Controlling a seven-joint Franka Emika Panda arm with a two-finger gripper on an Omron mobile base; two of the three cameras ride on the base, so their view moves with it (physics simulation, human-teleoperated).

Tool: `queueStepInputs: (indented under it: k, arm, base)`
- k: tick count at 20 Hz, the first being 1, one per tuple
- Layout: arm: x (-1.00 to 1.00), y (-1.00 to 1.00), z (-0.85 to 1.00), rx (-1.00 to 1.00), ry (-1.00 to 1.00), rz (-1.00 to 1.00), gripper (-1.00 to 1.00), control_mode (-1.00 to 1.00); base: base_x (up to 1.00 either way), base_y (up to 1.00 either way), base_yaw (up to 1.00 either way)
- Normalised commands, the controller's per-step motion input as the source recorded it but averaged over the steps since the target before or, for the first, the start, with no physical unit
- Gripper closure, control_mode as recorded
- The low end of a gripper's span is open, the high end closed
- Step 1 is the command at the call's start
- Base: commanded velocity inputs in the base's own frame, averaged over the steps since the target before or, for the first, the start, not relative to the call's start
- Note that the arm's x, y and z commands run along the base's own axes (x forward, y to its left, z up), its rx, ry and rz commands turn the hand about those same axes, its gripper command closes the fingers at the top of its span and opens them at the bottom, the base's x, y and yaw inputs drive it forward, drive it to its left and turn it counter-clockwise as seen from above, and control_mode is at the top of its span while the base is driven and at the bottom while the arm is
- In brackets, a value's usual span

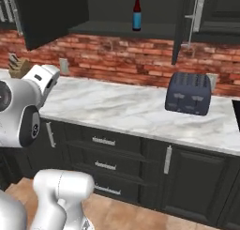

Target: Open the cabinet directly in front. Then move the beer and the mug to the dining counter with the jar on it.

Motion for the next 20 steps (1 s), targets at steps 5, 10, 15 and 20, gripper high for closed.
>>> queueStepInputs:
  k: [5,10,15,20]
  arm:
    - [0.0,0.0,0.0,0.0,0.0,0.0,-1.0,1.0]
    - [0.0,0.0,0.0,0.0,0.0,0.0,-1.0,1.0]
    - [0.0,0.0,0.0,0.0,0.0,0.0,-1.0,1.0]
    - [0.0,0.0,0.0,0.0,0.0,0.0,-1.0,1.0]
  base:
    - [1.0,-0.33,-0.13]
    - [0.93,-0.3,-0.31]
    - [0.2,-0.06,-0.16]
    - [0.0,0.0,0.0]
